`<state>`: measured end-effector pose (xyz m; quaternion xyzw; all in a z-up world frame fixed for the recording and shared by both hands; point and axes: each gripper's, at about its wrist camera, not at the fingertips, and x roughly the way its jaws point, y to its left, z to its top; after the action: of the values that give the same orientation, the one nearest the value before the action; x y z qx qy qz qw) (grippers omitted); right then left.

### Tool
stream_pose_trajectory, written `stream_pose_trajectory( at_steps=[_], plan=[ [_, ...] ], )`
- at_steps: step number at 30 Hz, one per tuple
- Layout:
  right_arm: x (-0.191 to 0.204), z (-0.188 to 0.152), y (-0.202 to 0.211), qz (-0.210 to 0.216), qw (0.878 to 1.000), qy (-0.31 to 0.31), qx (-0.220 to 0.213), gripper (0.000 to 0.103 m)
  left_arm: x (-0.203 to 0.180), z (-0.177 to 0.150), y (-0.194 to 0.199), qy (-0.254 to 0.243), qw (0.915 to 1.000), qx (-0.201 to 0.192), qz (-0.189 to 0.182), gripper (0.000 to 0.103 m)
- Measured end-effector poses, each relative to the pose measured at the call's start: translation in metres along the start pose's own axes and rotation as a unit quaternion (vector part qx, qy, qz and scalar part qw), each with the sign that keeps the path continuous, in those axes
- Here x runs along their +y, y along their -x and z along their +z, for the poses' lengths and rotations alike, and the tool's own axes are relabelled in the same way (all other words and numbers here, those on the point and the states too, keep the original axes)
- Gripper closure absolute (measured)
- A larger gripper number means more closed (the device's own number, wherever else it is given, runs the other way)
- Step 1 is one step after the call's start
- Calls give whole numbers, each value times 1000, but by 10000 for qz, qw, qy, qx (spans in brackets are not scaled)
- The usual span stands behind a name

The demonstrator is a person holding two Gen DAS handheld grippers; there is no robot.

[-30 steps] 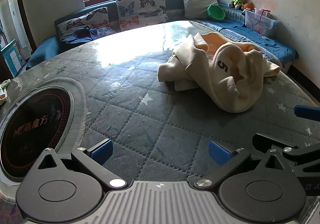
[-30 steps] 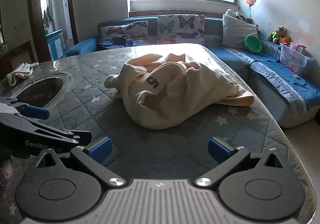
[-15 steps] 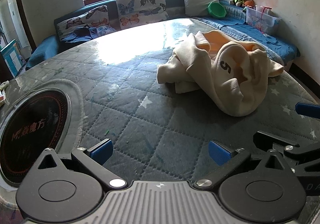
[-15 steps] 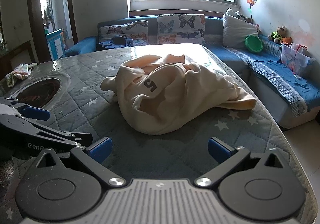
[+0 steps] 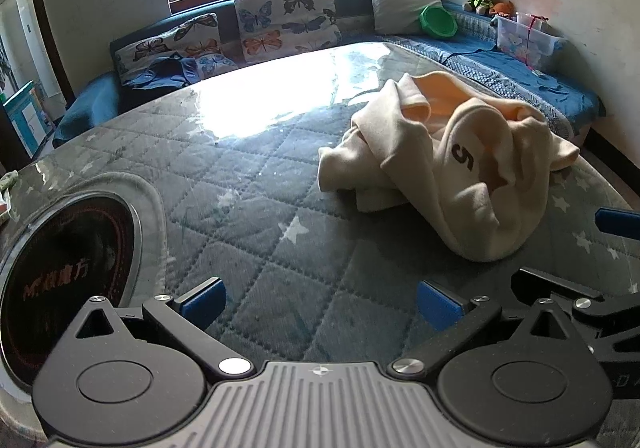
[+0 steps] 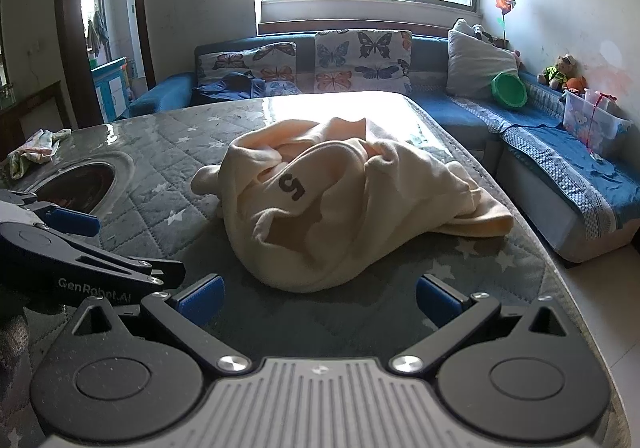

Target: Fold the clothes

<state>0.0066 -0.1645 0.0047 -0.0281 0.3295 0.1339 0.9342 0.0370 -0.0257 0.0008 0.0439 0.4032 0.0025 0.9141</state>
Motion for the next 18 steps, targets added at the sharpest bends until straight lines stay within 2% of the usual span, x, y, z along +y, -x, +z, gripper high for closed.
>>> stream_pose_trajectory(
  at_steps=[11, 18],
  plan=[
    [-16, 23, -7, -123, 9997, -106, -179, 1, 4, 32, 4, 64, 9995, -323, -11, 0],
    [-30, 46, -14, -191, 9991, -263, -289, 10, 2, 63, 6, 52, 9980, -626, -108, 3]
  ],
)
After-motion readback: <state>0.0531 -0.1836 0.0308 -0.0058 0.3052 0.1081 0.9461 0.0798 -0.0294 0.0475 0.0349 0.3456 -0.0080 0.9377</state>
